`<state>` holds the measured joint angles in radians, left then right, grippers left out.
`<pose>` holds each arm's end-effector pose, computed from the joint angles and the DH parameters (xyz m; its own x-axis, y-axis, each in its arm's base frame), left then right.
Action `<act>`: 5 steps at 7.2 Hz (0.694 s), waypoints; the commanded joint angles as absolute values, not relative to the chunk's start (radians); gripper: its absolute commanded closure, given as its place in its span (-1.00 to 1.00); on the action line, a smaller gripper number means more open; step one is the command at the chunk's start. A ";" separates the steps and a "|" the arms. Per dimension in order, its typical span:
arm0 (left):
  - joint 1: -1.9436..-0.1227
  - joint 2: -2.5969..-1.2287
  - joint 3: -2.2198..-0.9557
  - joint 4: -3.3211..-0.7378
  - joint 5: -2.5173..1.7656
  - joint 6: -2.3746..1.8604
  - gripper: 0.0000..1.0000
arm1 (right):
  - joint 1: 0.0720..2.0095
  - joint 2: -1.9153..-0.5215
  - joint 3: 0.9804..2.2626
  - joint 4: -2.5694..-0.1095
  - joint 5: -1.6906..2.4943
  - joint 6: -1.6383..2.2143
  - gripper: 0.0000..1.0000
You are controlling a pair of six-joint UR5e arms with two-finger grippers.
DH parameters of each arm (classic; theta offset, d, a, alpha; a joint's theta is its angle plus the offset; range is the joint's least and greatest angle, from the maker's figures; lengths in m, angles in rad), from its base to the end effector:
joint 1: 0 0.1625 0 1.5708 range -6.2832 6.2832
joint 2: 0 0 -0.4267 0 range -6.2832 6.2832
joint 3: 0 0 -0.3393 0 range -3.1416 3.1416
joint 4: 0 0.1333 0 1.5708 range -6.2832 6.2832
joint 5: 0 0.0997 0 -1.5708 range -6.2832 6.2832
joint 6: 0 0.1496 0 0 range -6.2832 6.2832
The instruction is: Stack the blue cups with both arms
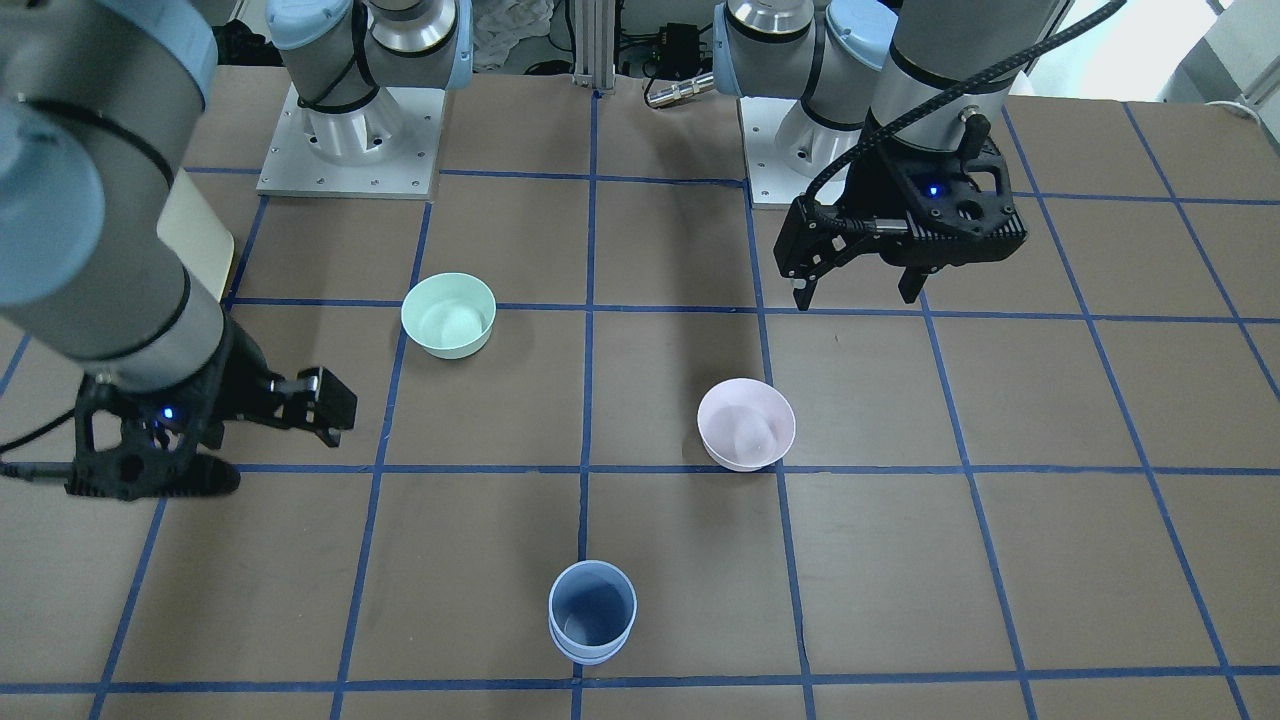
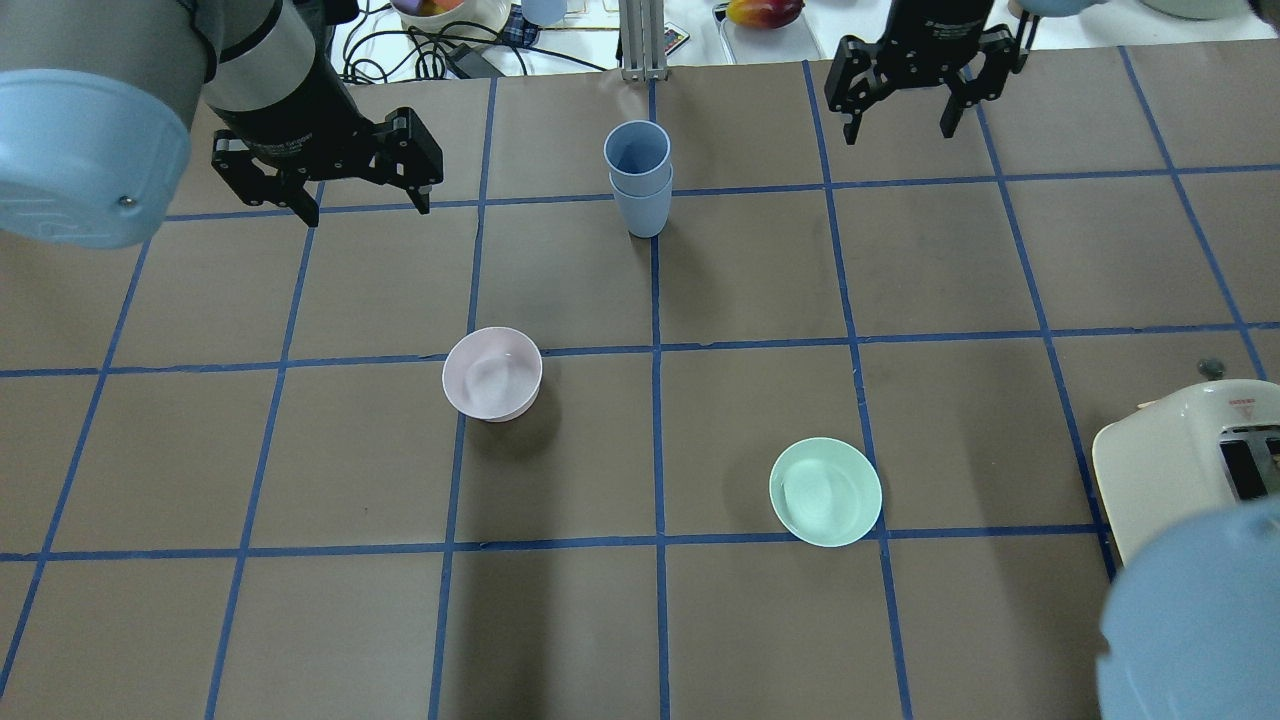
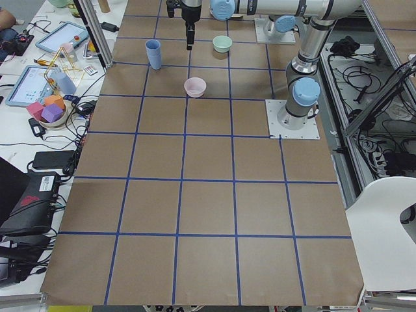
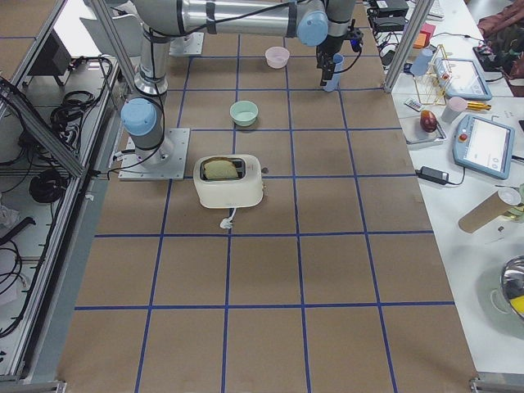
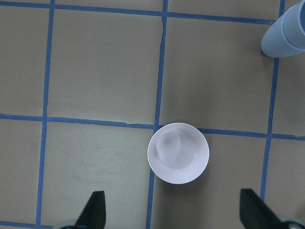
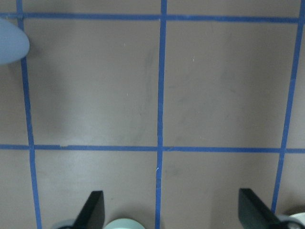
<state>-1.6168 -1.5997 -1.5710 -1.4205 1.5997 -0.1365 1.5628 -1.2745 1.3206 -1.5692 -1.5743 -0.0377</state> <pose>-0.1504 -0.4621 0.4428 -0.9956 -0.0929 -0.0120 -0.0907 0.9882 -0.1237 0.1283 -0.5570 0.4008 -0.9996 -0.0298 0.0017 -0.0297 0.9984 0.0478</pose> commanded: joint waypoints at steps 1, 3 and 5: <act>-1.617 -1.598 -1.572 -1.420 1.600 -0.137 -1.00 | 1.560 -1.521 1.562 -1.651 -1.568 -0.048 -1.00; -1.617 -1.598 -1.572 -1.420 1.600 -0.137 -1.00 | 1.581 -1.558 1.574 -1.646 -1.566 -0.049 -1.00; -1.617 -1.598 -1.572 -1.420 1.600 -0.137 -1.00 | 1.595 -1.533 1.546 -1.655 -1.578 -0.076 -1.00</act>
<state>-1.6168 -1.5984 -1.5723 -1.4205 1.6000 -0.1365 1.5892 -1.5434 1.5624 -1.6486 -1.5746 -0.0565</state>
